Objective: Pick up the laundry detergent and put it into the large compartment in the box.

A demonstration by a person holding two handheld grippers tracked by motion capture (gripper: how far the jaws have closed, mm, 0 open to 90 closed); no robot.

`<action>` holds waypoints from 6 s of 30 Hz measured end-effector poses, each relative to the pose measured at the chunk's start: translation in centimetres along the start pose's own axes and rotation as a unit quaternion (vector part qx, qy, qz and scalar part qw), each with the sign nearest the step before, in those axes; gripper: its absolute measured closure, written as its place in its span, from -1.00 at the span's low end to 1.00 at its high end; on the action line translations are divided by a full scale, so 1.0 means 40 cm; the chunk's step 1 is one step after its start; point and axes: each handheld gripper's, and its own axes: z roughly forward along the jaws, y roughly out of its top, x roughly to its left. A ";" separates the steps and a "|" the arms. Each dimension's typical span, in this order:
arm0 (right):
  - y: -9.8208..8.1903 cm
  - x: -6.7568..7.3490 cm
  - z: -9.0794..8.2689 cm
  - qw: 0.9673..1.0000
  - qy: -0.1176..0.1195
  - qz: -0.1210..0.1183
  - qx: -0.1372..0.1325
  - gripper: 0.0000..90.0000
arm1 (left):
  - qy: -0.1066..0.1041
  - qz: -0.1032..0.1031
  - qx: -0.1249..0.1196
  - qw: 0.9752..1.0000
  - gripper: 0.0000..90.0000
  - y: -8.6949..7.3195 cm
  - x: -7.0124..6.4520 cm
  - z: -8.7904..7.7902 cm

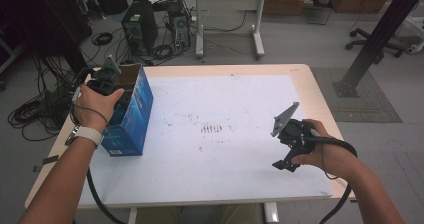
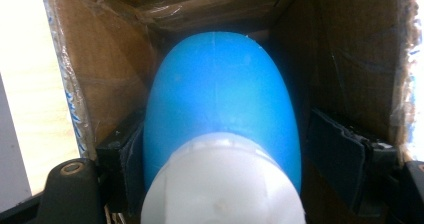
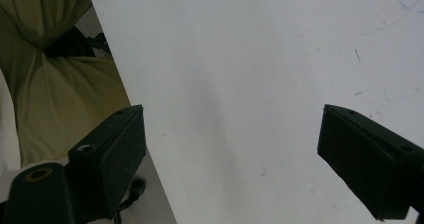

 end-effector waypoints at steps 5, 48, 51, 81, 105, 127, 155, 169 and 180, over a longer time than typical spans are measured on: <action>0.001 0.001 -0.002 1.000 -0.001 -0.001 -0.001 -0.73 | -0.004 -0.001 0.000 1.000 -0.50 -0.001 -0.001 -0.004; 0.010 0.014 -0.015 1.000 -0.001 -0.008 -0.001 -0.71 | -0.014 0.009 -0.030 0.999 -0.79 -0.014 -0.012 -0.113; 0.011 0.015 -0.017 1.000 -0.001 -0.009 0.001 -0.71 | -0.013 0.008 -0.030 0.999 -0.79 -0.015 -0.010 -0.117; 0.015 0.016 -0.028 1.000 -0.002 -0.009 -0.002 -0.71 | -0.017 0.101 -0.104 0.989 -0.81 0.015 -0.092 -0.294; 0.002 0.007 -0.028 1.000 -0.002 0.003 -0.004 -0.71 | -0.035 0.242 -0.123 0.962 -0.86 0.082 -0.250 -0.334; 0.003 0.004 -0.029 1.000 -0.001 0.007 -0.004 -0.71 | -0.082 0.347 -0.116 0.927 -0.86 0.119 -0.373 -0.339; 0.003 0.010 -0.026 1.000 0.002 0.010 -0.007 -0.71 | -0.111 0.455 -0.113 0.877 -0.86 0.102 -0.479 -0.325; -0.001 0.012 -0.027 1.000 0.001 0.014 -0.010 -0.71 | -0.107 0.496 -0.110 0.855 -0.85 0.083 -0.521 -0.305; 0.000 0.013 -0.022 1.000 0.002 0.014 -0.010 -0.71 | -0.098 0.503 -0.104 0.853 -0.84 0.072 -0.527 -0.281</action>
